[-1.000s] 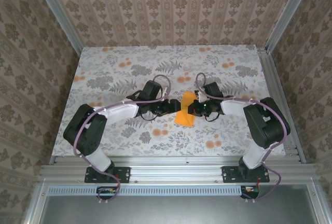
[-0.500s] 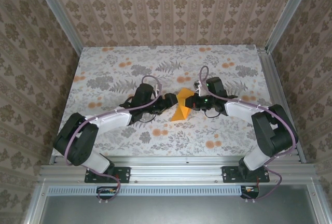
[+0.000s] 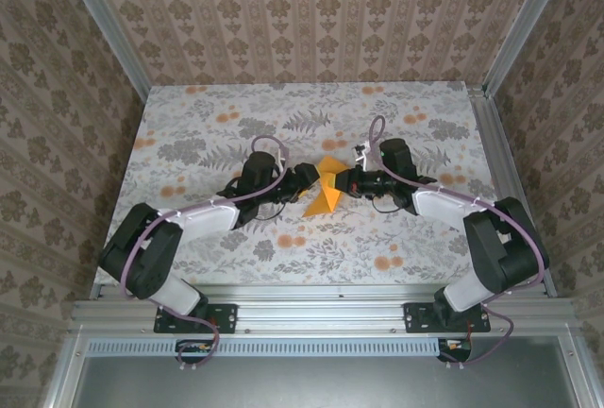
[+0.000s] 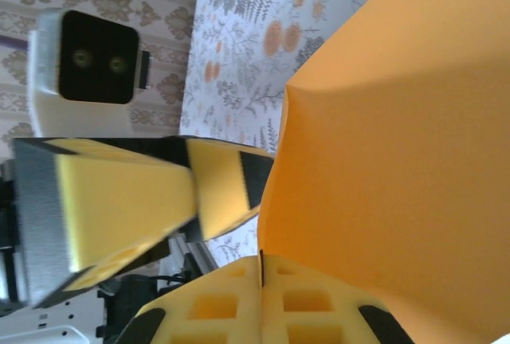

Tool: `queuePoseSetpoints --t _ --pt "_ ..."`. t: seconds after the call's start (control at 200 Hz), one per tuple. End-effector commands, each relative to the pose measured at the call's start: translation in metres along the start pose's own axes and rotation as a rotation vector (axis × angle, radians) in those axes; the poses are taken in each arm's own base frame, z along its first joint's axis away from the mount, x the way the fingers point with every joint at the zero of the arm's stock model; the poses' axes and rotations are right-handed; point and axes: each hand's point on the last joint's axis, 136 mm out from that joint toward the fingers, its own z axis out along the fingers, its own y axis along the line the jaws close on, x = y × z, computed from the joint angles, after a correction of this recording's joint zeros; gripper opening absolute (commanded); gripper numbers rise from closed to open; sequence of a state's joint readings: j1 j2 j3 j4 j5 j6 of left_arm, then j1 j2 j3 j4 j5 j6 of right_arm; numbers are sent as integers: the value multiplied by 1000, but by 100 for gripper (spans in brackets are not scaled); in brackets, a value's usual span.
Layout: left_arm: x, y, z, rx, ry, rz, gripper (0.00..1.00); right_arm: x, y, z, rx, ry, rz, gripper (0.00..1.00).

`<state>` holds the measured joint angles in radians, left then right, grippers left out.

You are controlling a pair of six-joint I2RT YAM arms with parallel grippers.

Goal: Fold a paper plane with a square sheet of paper (pick it up from the middle)

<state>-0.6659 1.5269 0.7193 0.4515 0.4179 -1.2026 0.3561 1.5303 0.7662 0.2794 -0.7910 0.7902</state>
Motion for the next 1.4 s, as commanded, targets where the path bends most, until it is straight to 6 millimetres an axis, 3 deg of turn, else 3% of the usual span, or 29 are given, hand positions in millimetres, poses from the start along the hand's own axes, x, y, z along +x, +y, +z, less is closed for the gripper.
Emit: queuePoseSetpoints --t 0.0,0.235,0.69,0.935,1.195,1.395 --pt "-8 -17 1 44 -4 6 56 -3 23 -6 -67 -8 -32 1" --pt "-9 -24 3 70 0 1 47 0 33 -3 -91 6 -49 1" --pt "-15 -36 3 102 8 25 28 5 30 -2 -87 12 -35 2" --pt "-15 -35 1 103 19 37 11 5 28 -2 -83 9 -31 2" --pt "-16 -31 -1 85 25 45 10 4 26 -3 -75 1 -22 6" --pt "-19 -30 -4 85 18 42 9 3 21 -6 -59 -15 -5 20"
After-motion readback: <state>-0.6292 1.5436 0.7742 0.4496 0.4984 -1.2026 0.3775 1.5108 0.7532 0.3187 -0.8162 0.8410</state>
